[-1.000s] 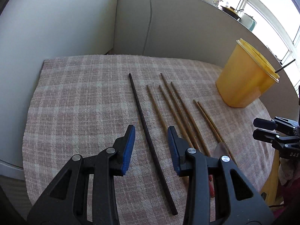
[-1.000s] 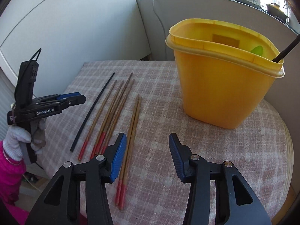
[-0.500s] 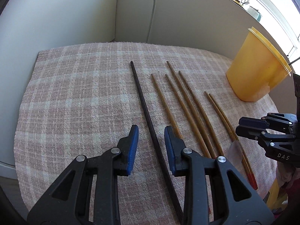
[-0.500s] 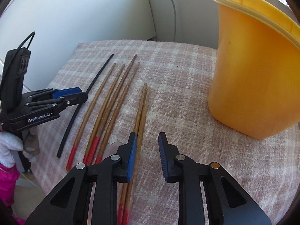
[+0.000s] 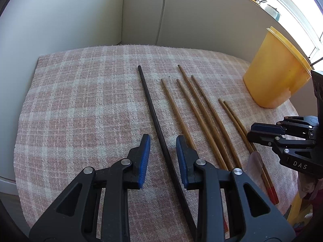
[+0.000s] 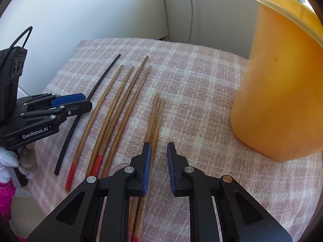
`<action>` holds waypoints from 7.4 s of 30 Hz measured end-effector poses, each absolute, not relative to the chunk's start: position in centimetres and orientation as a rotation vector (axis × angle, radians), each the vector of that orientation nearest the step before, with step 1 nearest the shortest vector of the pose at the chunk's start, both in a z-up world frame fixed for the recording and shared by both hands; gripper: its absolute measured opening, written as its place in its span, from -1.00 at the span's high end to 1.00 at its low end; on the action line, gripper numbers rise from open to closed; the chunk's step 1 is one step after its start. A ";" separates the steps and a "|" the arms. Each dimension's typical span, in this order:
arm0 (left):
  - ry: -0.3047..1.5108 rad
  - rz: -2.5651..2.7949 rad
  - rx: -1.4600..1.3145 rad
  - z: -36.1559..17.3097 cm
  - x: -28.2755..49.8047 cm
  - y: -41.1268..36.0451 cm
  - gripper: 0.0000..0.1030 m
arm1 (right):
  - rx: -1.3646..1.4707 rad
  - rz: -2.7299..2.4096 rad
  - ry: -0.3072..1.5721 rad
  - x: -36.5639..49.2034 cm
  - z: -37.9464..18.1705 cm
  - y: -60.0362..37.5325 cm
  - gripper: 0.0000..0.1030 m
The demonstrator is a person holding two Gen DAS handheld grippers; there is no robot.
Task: Organize utensils
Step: 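Close left gripper on another black chopstick while right gripper approaches a wooden chopstick, then close right gripper on the wooden chopstick while left gripper lifts its black chopstick, then carry both chopsticks upright over the yellow container, then lower both chopsticks into the yellow container and open both grippers, then move both grippers back to the row of wooden chopsticks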
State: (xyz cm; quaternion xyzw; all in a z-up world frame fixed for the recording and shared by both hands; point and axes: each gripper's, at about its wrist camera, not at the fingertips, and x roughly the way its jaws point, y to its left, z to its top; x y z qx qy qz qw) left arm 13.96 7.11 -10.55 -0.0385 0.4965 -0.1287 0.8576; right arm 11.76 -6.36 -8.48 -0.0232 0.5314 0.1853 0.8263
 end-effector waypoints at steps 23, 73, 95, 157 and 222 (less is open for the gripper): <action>1.139 -0.270 0.000 -10.0 19.7 6.6 0.52 | -0.089 0.432 1.219 13.2 -9.2 -5.9 0.83; 0.835 -0.411 -0.203 4.6 11.6 9.9 0.93 | 0.051 0.449 0.873 7.8 2.2 -10.9 0.91; 0.674 -0.536 -0.178 10.8 11.3 4.5 0.93 | 0.162 0.363 0.659 6.2 8.9 -17.4 0.91; 0.658 -0.599 -0.071 10.0 17.5 -7.3 0.93 | 0.154 0.132 0.620 9.7 8.4 -21.9 0.91; 0.801 -0.355 -0.154 3.0 12.4 7.0 0.34 | 0.091 0.261 0.629 4.7 6.8 -17.0 0.12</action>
